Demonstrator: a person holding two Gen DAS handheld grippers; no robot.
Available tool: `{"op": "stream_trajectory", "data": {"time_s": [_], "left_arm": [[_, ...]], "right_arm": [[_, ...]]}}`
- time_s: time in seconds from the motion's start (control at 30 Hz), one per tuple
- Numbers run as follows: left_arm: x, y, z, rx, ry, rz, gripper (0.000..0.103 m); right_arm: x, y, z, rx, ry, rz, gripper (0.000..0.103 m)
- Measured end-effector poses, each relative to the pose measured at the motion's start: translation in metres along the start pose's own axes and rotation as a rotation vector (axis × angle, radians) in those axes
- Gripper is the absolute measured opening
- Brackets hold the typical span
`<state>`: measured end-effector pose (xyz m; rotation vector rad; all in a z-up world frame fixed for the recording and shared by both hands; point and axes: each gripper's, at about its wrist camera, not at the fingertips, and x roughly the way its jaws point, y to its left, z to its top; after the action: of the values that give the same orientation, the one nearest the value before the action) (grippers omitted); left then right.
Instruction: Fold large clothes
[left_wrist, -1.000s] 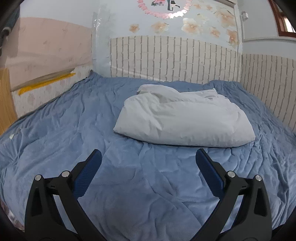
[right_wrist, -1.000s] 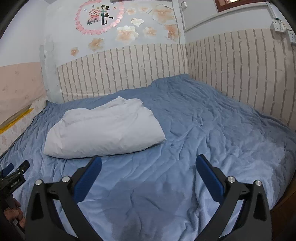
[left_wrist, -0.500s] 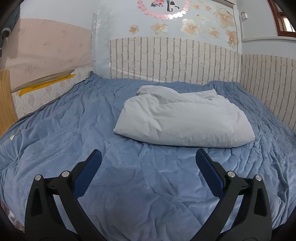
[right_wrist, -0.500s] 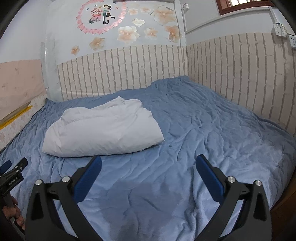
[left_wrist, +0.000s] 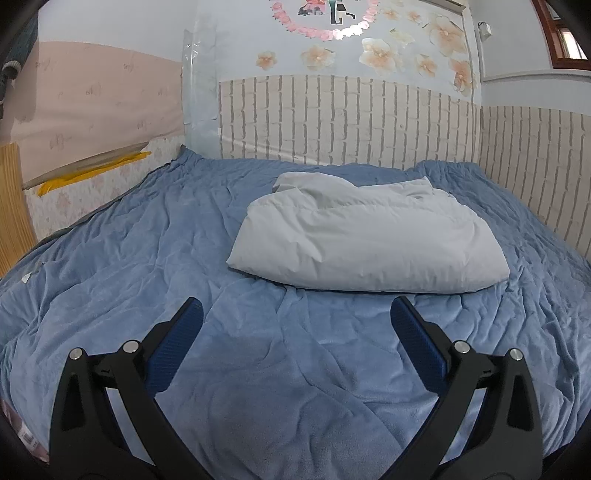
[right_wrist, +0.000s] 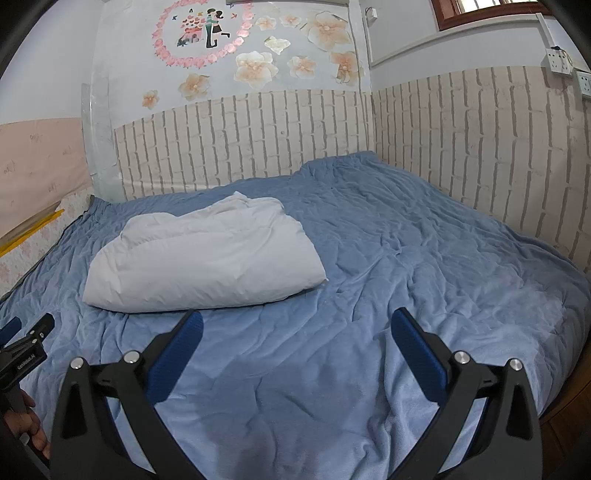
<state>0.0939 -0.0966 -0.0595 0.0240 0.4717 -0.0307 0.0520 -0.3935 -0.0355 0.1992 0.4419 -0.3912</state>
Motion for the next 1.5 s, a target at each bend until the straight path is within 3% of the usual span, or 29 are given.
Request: {"op": "stream_trajectory", "data": {"time_s": [1.5], "left_arm": [[-0.0032, -0.0068, 0.0003, 0.028, -0.015, 0.018, 0.1]], "right_arm": [[0.0007, -0.0013, -0.0002, 0.005, -0.002, -0.008, 0.101]]}}
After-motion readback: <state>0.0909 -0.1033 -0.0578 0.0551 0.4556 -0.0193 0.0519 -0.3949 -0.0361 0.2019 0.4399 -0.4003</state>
